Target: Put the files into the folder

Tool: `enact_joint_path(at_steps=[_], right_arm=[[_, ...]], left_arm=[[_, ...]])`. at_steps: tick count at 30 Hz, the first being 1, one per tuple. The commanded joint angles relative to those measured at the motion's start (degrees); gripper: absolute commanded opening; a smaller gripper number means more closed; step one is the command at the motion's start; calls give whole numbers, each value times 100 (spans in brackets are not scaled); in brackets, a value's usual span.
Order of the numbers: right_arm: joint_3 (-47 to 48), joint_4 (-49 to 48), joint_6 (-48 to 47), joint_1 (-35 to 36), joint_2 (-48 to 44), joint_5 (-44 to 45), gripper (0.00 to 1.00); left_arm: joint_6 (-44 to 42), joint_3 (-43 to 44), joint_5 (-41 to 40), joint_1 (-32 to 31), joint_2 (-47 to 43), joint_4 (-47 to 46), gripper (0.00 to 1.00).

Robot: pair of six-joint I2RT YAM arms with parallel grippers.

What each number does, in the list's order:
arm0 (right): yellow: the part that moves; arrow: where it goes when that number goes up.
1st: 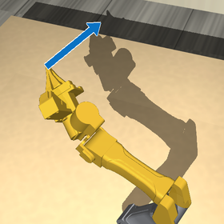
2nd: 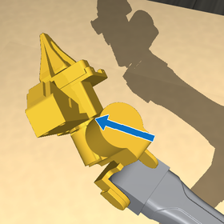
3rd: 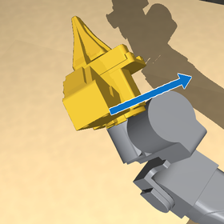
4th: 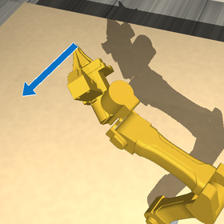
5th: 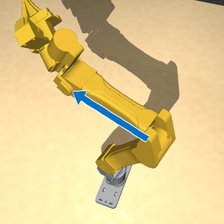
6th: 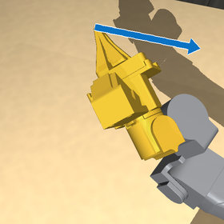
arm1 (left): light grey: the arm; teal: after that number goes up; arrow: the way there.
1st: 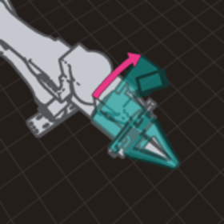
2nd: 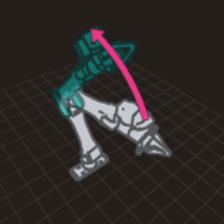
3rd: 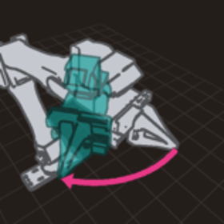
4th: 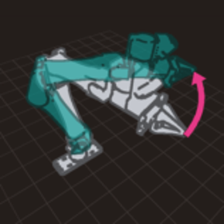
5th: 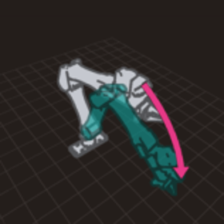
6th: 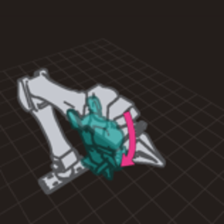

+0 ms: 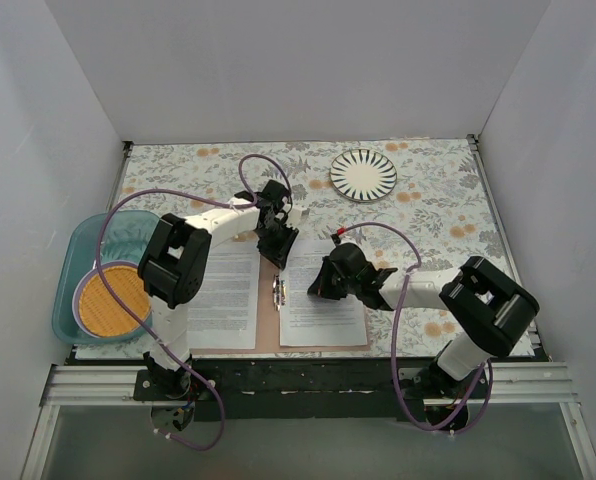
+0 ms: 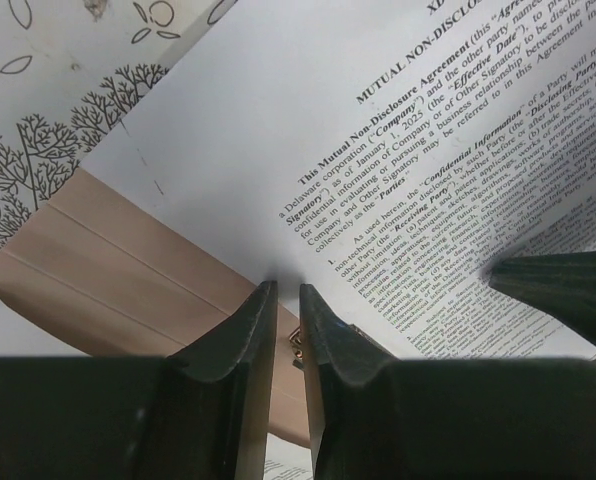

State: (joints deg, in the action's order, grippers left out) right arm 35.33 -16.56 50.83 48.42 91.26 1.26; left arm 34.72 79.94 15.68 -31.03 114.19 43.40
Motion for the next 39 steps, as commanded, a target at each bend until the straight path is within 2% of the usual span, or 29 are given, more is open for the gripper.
enact_joint_path(at_steps=[1, 5, 9, 14, 17, 24, 30, 39], right_arm=[[-334, 988, -415, 176, -169, 94, 1], [-317, 646, -863, 185, -608, 59, 1], [-255, -205, -1469, 185, -961, -91, 1], [53, -926, -2225, 237, -804, -363, 1], [-140, -2016, -2542, 387, -681, -503, 1], [-237, -3729, -2648, 475, -101, -934, 1], [-185, -4398, -2534, 554, 488, -1092, 1], [0, -4901, -2332, 589, 1086, -1514, 1]], left_arm=[[-18, -321, -470, -35, 68, -306, 16], [44, -356, -505, -53, 86, -271, 15], [61, -400, -584, -88, 77, -218, 15], [96, -453, -645, -114, 86, -174, 15], [114, -497, -689, -140, 103, -165, 14], [167, -532, -848, -176, 156, -139, 14], [211, -506, -918, -211, 200, -77, 14], [246, -409, -874, -211, 235, 28, 13]])
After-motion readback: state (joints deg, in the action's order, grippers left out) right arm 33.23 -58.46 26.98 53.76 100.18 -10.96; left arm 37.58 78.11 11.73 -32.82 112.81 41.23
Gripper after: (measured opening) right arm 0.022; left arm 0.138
